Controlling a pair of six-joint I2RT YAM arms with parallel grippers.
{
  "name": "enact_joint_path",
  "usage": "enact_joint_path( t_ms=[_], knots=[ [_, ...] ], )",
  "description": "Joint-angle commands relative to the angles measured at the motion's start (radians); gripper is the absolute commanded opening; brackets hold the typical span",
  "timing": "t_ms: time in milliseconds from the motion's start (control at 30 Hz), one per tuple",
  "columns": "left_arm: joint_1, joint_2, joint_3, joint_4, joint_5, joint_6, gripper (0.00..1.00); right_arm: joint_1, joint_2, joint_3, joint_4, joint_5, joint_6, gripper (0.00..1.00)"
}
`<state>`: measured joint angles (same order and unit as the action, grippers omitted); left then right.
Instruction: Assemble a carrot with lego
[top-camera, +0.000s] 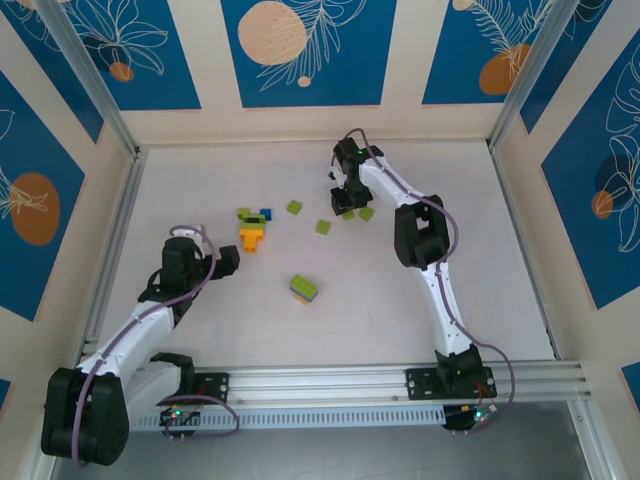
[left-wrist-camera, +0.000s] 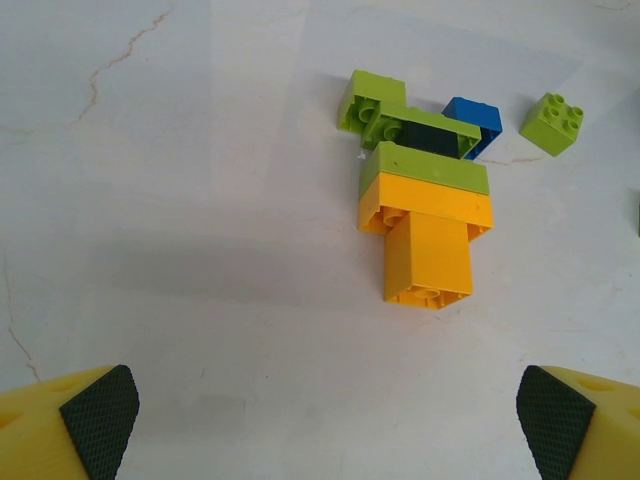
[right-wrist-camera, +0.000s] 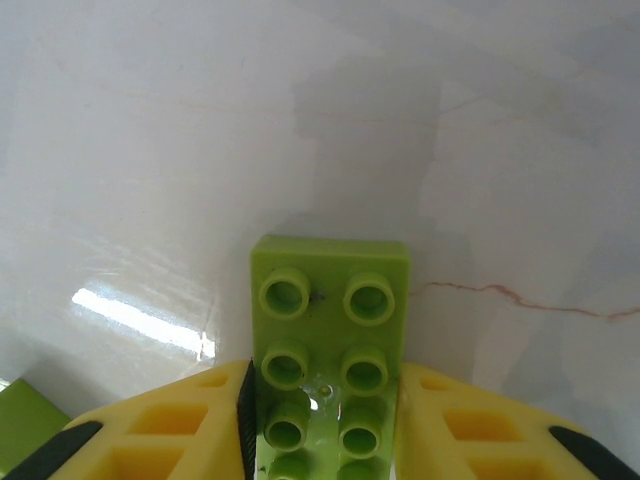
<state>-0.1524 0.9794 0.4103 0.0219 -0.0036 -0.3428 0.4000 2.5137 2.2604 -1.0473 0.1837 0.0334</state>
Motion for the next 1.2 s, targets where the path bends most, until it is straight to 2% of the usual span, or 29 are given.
enact_joint_path(
  t_ms=[0,233,400,600,833,1000,1167],
  knots=[
    [0.015,0.003,0.008,0.026,0.014,-0.010,1.00,0.008,-0.002,0.011,-0.018,-0.029,0.003,0.35],
    [0.014,0.005,0.008,0.028,0.017,-0.012,1.00,0.023,-0.129,-0.048,-0.016,-0.057,-0.009,0.34],
    [0.015,0.001,0.007,0.027,0.019,-0.012,1.00,0.071,-0.260,-0.115,-0.059,-0.092,-0.045,0.34],
    [0.016,-0.007,0.004,0.026,0.023,-0.015,1.00,0.161,-0.442,-0.327,-0.060,-0.083,-0.062,0.34],
    [0.015,-0.015,0.001,0.023,0.021,-0.015,1.00,0.228,-0.595,-0.599,0.000,-0.003,0.050,0.34],
    [0.015,-0.007,0.002,0.027,0.025,-0.016,1.00,0.251,-0.638,-0.775,0.088,-0.006,0.117,0.34],
    [0.016,-0.008,0.004,0.024,0.024,-0.015,1.00,0.267,-0.632,-0.867,0.166,-0.015,0.156,0.34]
  ],
)
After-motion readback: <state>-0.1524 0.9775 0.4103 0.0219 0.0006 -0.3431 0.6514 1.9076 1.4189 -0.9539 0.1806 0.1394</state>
